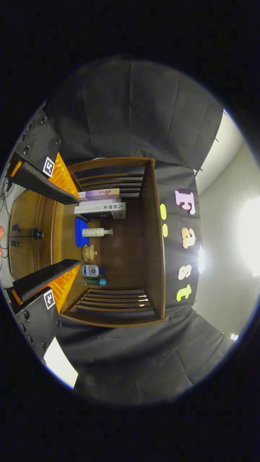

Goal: Pull open the drawer, take out the items inside it, and place them on the countertop above the cabinet.

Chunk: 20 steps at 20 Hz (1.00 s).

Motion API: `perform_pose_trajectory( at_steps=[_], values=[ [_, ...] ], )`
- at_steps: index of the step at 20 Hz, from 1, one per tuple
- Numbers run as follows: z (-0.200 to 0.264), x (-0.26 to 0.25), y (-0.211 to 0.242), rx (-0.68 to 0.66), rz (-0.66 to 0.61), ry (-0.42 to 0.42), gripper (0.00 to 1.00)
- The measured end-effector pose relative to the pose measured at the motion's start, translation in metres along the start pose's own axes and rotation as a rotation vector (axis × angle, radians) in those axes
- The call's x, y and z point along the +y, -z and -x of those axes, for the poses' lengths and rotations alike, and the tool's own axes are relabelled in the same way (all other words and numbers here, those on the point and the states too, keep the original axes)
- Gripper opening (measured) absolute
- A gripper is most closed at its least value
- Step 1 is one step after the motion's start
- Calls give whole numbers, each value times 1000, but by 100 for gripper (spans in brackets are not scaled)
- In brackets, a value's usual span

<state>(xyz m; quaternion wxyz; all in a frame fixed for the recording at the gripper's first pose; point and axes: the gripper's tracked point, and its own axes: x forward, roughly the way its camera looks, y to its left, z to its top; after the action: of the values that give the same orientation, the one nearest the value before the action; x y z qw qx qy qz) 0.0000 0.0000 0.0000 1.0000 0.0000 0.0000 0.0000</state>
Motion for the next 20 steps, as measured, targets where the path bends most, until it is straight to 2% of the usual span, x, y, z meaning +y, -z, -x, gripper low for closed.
perform_pose_trajectory(
  at_steps=[7, 12, 20],
  values=[
    [3, -2, -3, -17, -24, -6, 96],
    [1, -2, 7, 19, -53, -20, 96],
    [-6, -13, 9, 24, -64, 20, 96]
  ],
)
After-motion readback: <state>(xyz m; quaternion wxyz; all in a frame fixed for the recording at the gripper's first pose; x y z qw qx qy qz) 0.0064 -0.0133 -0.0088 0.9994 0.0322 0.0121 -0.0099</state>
